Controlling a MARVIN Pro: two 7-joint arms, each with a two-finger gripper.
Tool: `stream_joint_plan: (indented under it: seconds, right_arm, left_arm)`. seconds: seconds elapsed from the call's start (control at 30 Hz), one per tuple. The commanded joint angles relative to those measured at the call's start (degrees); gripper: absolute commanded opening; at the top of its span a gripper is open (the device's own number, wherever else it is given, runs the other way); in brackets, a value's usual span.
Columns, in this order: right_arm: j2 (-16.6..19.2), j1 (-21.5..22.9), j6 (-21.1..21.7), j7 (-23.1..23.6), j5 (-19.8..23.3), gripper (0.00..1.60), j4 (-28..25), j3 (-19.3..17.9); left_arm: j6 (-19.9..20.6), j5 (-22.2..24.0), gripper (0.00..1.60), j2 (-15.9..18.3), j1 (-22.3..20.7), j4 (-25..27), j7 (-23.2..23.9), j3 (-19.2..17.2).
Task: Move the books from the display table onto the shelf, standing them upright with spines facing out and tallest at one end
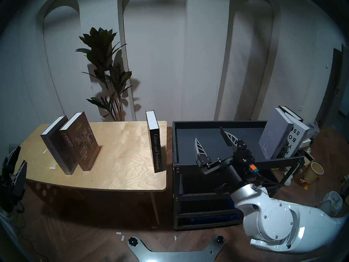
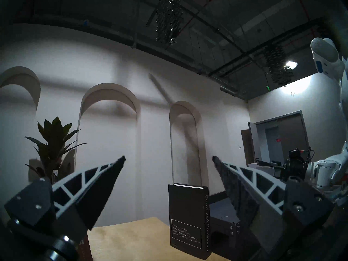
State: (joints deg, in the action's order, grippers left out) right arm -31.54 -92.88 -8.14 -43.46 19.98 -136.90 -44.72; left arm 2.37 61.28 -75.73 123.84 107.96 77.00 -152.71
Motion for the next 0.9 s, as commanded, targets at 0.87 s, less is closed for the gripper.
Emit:
stream_joint_plan:
  seconds: [0.87]
  right_arm:
    - [-20.65,3.74,7.57,-24.19,-16.62,1.60,16.78,10.11]
  left_arm:
    - [-8.03,-33.38,1.60,-4.28,-7.88,14.64,-23.96,13.05]
